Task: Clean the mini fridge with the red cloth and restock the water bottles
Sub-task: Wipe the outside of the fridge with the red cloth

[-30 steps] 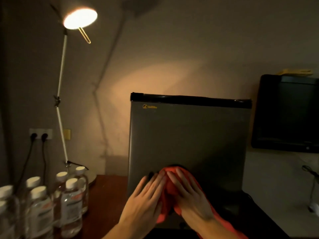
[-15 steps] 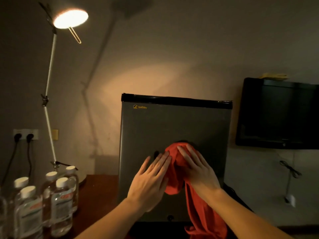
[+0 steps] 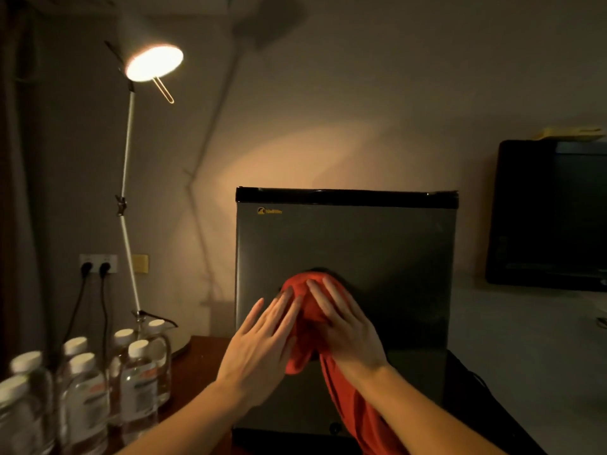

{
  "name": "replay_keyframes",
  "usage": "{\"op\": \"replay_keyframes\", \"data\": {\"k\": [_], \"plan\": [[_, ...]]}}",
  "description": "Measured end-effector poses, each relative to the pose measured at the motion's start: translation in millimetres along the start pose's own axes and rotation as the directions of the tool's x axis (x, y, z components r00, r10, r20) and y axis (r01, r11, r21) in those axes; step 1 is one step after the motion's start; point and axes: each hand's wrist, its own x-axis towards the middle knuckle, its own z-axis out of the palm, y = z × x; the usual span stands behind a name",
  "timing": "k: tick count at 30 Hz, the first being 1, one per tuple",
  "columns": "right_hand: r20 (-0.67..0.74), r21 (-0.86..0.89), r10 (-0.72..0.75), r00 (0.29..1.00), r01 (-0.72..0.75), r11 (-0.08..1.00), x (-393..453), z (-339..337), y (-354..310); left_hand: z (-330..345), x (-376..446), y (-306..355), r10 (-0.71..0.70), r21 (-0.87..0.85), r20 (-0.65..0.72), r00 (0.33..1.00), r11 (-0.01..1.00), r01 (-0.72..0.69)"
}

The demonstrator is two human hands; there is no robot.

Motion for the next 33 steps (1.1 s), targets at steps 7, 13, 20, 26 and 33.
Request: {"op": "replay_keyframes", "data": {"k": [7, 13, 20, 26, 33], "plan": [[-0.001, -0.051, 0.065, 0.998, -0.065, 0.997, -8, -34, 76, 4, 63, 53, 0.04, -0.082, -0.036, 0.999, 0.996, -0.043], [-0.037, -0.067, 0.099, 0.994, -0.102, 0.993, -9, -50, 117, 1, 108, 75, 0.148, -0.084, -0.112, 0.983, 0.984, -0.157], [-0.013, 0.004, 0.264, 0.964, -0.264, 0.964, 4, -88, 158, -36, 160, 88, 0.264, -0.117, -0.019, 0.964, 0.957, -0.265], [0.108, 0.111, 0.283, 0.953, -0.294, 0.949, 31, -124, 161, -79, 178, 77, 0.253, -0.155, 0.067, 0.965, 0.958, -0.241], [0.321, 0.212, 0.107, 0.941, -0.181, 0.96, 131, -121, 99, -127, 172, 11, 0.023, -0.316, -0.023, 0.999, 0.948, -0.029]]}}
